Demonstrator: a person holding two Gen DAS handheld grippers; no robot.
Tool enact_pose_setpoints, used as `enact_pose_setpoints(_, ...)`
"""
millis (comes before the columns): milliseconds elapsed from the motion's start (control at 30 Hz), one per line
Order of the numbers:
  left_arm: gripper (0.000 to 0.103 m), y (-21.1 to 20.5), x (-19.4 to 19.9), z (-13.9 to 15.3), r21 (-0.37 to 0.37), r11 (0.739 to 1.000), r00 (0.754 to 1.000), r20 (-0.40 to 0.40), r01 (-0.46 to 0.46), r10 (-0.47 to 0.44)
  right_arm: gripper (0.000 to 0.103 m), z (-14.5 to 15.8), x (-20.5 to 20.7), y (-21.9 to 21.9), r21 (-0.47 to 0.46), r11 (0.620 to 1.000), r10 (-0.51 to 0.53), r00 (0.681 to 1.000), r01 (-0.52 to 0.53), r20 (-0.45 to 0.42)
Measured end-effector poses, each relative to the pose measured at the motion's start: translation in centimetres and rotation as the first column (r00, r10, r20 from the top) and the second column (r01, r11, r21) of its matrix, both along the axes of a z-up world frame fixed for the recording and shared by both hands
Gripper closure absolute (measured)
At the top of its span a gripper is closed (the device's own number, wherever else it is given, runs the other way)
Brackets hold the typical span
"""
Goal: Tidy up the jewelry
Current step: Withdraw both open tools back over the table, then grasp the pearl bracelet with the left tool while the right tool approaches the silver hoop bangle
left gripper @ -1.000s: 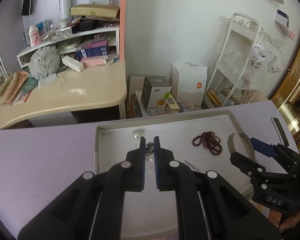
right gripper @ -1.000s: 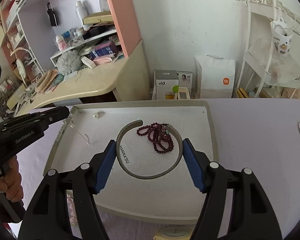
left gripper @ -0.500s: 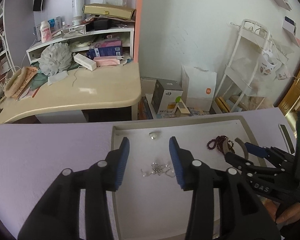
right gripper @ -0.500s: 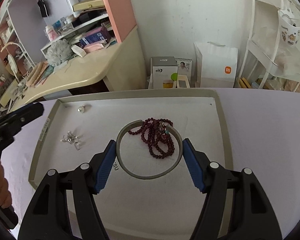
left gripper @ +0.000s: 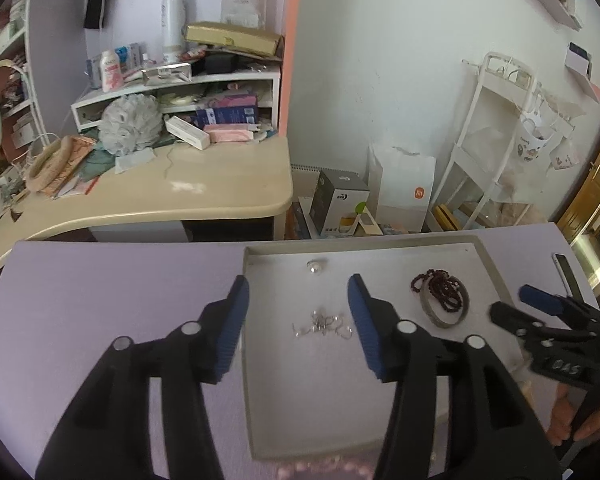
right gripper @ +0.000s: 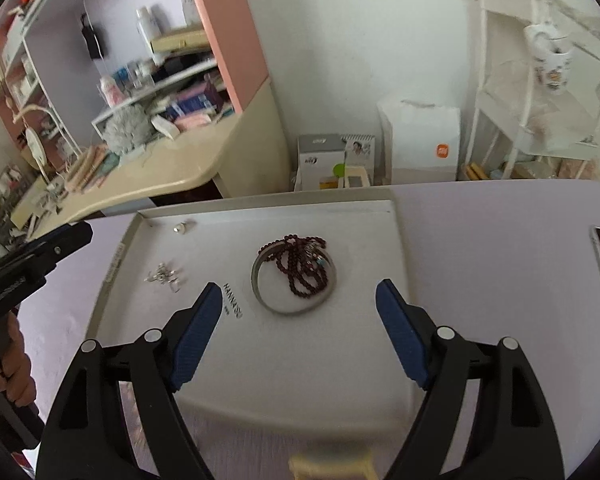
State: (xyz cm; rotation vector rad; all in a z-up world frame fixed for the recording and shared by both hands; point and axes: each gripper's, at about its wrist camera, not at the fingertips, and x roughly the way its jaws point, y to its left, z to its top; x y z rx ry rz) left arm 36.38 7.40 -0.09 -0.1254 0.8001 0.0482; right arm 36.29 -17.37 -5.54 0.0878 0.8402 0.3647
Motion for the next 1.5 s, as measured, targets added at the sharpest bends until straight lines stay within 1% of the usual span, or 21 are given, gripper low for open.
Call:
enact_pose_setpoints(100,0.048,0.0,-2.5,0.7,0.002,1.000,1.000,0.013,-0.007,0.007,0.022,1.0,-2.8,-1.2,0.017,1.000,-0.021,0.999,0.021,0.026)
enact_pose_setpoints(167,0.045,0.0,-4.3,1.0,0.008,1.000,1.000,0.023,-0.009,0.009,0.022,1.3,-4.8,-1.7,0.030,0.999,-0.029,0.999,0.027,0.038)
enact_pose_setpoints(300,0.041,-0.1,-8.3,1.4,0.012,1.000,0.999,0.037,-0.018,0.018,0.023,1.1,-9.2,-1.7,0.049,0.999,-0.026,0.998,0.023,0.051)
enact_pose_setpoints(400,0.036,0.0,-12.0,1.2,0.016,0.999,0.998,0.045,-0.033,0.032,0.023,0.3,-12.7,-1.3,0.067,0.998,-0.014,0.998,0.010,0.057)
enact_pose_setpoints(500,0.032,0.1,-15.2,0.8,0.030,0.998,0.998,0.053,-0.047,0.045,0.023,-1.1,-15.9,-0.7,0.081,0.997,0.004,0.999,-0.008,0.048)
enact_pose_setpoints(633,0.031,0.4,-19.0,0.1,0.045,0.997,0.997,0.059,-0.058,0.055,0.023,-2.9,-18.8,0.4,0.077,0.996,0.035,0.999,-0.037,0.032)
enact_pose_setpoints(700,0.028,0.7,-21.1,-0.3,0.050,0.996,0.996,0.060,-0.074,0.071,0.023,-3.8,-20.2,1.1,0.070,0.996,0.057,0.998,-0.058,0.026)
enact_pose_setpoints(767,0.027,1.0,-22.7,-0.7,0.049,0.995,0.995,0.057,-0.087,0.084,0.023,-4.3,-21.3,1.7,0.058,0.996,0.073,0.997,-0.074,0.029)
enact_pose_setpoints(867,0.027,1.1,-24.8,-1.4,0.060,0.993,0.994,0.051,-0.100,0.097,0.023,-4.9,-22.7,2.3,0.050,0.995,0.085,0.996,-0.086,0.036)
enact_pose_setpoints(967,0.022,1.2,-26.6,-1.9,0.064,0.992,0.993,0.050,-0.112,0.109,0.023,-5.3,-23.4,2.9,0.031,0.995,0.093,0.995,-0.094,0.032)
enact_pose_setpoints(1133,0.019,1.4,-28.7,-2.4,0.052,0.990,0.990,0.049,-0.132,0.130,0.018,-6.0,-23.8,4.0,-0.014,0.995,0.100,0.995,-0.100,0.004)
enact_pose_setpoints(1200,0.019,1.5,-29.2,-2.3,0.052,0.989,0.990,0.051,-0.135,0.133,0.015,-6.4,-23.8,4.5,-0.031,0.995,0.097,0.995,-0.098,-0.009)
enact_pose_setpoints(1267,0.018,1.5,-29.6,-2.2,0.053,0.989,0.989,0.057,-0.138,0.135,0.015,-6.7,-23.7,4.9,-0.051,0.994,0.094,0.995,-0.095,-0.022)
enact_pose_setpoints(1333,0.017,1.6,-30.0,-2.1,0.057,0.988,0.988,0.065,-0.141,0.137,0.011,-6.9,-23.5,5.2,-0.064,0.994,0.089,0.995,-0.091,-0.033)
enact_pose_setpoints(1367,0.016,1.7,-30.1,-2.1,0.058,0.988,0.988,0.069,-0.143,0.139,0.008,-7.0,-23.4,5.5,-0.073,0.993,0.088,0.995,-0.091,-0.036)
enact_pose_setpoints(1500,0.016,1.9,-30.7,-1.8,0.067,0.986,0.986,0.087,-0.150,0.144,0.007,-7.0,-23.1,6.8,-0.112,0.988,0.102,0.994,-0.105,-0.032)
